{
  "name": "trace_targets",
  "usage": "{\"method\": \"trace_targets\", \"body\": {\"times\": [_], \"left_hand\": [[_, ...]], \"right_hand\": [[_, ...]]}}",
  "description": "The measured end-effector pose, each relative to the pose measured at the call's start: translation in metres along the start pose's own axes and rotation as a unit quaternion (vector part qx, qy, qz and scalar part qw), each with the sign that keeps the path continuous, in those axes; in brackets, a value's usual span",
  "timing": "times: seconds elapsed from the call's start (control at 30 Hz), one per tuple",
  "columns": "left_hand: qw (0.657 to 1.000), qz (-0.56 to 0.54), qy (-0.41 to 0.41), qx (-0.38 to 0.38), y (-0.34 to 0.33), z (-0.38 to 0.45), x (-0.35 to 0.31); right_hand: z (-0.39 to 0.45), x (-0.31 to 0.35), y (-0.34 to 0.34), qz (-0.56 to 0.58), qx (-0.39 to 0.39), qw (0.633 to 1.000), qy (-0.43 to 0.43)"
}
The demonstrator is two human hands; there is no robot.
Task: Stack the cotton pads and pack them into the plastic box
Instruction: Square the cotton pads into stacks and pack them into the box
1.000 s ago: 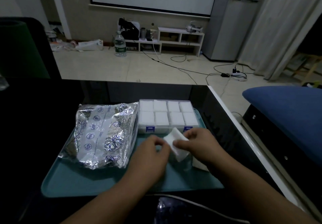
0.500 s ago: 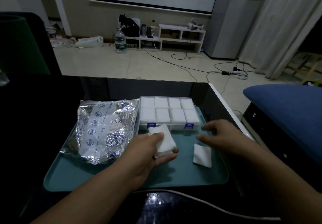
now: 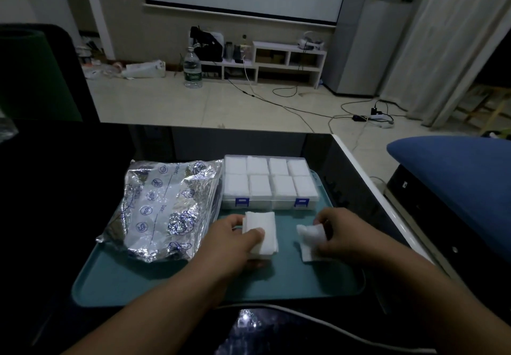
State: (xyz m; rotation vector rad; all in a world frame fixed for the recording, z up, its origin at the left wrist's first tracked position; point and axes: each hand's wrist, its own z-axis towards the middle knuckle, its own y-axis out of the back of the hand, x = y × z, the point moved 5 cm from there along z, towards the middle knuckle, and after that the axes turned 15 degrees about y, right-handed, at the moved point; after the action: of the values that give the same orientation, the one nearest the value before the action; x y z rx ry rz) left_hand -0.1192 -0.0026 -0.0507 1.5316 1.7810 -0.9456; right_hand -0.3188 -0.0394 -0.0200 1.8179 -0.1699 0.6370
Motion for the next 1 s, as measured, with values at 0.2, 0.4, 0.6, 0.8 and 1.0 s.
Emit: {"method": "trace_targets", "body": {"times": [0.2,0.4,0.6,0.8,1.0], "left_hand": [[0.999,0.032,-0.016,-0.025,0.000,0.005,0.002],[0.996,-0.043,0.030,0.071,-0.015,-0.003,0.001],[0.995,-0.070,0.051,0.059,-0.013,-0.002,0.000],[0.997,-0.049,0.000,0.059,-0.013,-0.007,-0.004],[0.998,-0.045,-0.047,0.020,-0.008,-0.008,-0.010]], "right_hand": [[-0.009,0.031,0.015,0.345,-0.118,0.925,0.107],[-0.005,0.053,-0.010,0.327,-0.149,0.927,0.110],[-0.002,0.054,-0.015,0.198,-0.189,0.954,0.120],[-0.003,0.053,-0.016,0.170,-0.216,0.954,0.120],[-0.001,0.055,-0.021,0.261,-0.169,0.943,0.117]]}}
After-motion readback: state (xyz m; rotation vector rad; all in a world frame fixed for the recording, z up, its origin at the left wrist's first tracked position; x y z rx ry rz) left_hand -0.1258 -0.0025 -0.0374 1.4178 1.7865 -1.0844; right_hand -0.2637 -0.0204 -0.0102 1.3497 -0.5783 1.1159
